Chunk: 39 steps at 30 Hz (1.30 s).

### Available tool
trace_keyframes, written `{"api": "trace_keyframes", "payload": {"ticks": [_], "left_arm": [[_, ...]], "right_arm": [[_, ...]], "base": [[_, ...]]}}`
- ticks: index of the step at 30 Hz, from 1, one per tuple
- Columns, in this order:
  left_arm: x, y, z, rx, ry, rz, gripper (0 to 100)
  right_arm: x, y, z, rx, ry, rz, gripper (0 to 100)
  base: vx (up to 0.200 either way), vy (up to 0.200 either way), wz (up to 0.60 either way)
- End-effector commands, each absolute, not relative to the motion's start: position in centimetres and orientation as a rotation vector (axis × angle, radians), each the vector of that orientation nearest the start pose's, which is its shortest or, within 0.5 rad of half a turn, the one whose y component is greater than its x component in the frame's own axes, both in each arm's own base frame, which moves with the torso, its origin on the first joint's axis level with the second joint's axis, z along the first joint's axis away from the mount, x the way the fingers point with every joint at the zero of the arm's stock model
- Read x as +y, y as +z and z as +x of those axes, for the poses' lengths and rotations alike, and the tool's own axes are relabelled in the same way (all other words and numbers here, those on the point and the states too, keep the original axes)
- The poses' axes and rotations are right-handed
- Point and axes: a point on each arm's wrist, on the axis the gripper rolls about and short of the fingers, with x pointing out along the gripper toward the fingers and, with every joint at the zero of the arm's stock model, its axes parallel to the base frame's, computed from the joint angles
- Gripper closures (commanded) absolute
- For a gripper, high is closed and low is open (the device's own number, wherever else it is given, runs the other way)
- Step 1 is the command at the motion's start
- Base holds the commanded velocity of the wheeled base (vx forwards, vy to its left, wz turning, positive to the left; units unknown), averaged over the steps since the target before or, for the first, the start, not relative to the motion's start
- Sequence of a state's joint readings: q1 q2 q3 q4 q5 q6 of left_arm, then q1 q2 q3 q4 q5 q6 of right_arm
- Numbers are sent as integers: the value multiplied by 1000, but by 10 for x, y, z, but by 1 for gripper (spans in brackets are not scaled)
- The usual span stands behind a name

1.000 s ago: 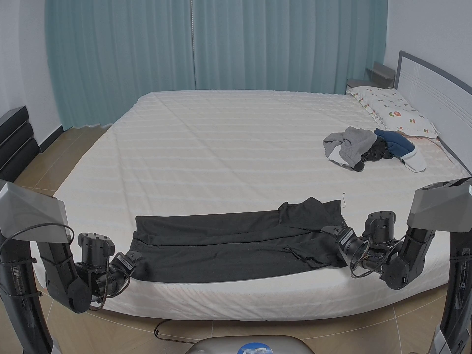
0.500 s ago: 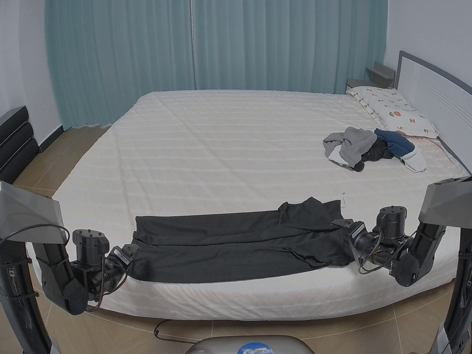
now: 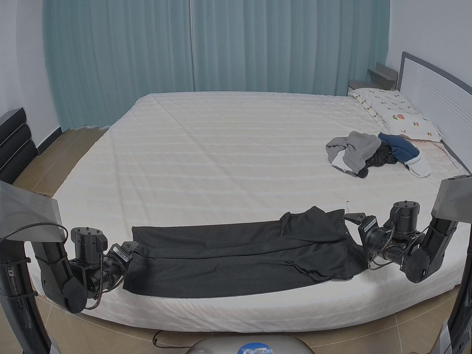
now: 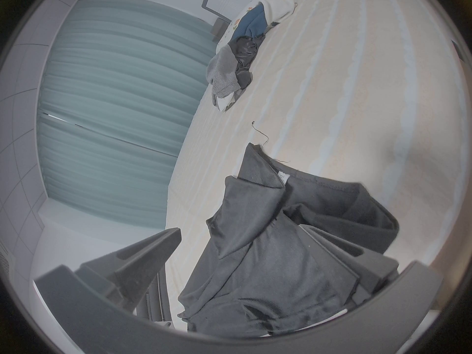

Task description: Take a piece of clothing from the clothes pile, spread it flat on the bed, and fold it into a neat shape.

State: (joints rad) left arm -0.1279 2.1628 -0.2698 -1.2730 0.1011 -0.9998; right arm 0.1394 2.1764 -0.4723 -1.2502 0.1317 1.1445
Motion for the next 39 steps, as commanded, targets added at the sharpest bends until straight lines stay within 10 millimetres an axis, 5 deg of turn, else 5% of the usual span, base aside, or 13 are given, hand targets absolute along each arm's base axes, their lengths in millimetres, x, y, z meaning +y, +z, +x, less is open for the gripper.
{"api": "trace_keyframes", "payload": {"ticks": [1,8,15,21,33,34,39], "left_arm": [[-32,1,273,553,272,-902,0],[-22,11,303,503,261,-894,0],[-3,23,363,558,265,-915,0],[-3,6,395,628,231,-913,0],[-4,-15,399,671,228,-827,0],[-4,-16,399,673,229,-827,100],[-5,-18,394,682,251,-819,100]], "right_arm": [[44,16,312,562,-25,1119,0],[40,8,313,579,-52,1121,0],[39,-2,312,620,-52,1126,0],[33,-7,313,644,-50,1141,0],[36,-8,311,661,-39,1139,0],[36,-8,311,660,-38,1139,0],[35,-8,311,656,-41,1142,0]], "base": [[0,0,0],[0,0,0],[0,0,0],[0,0,0],[0,0,0],[0,0,0],[0,0,0]]}}
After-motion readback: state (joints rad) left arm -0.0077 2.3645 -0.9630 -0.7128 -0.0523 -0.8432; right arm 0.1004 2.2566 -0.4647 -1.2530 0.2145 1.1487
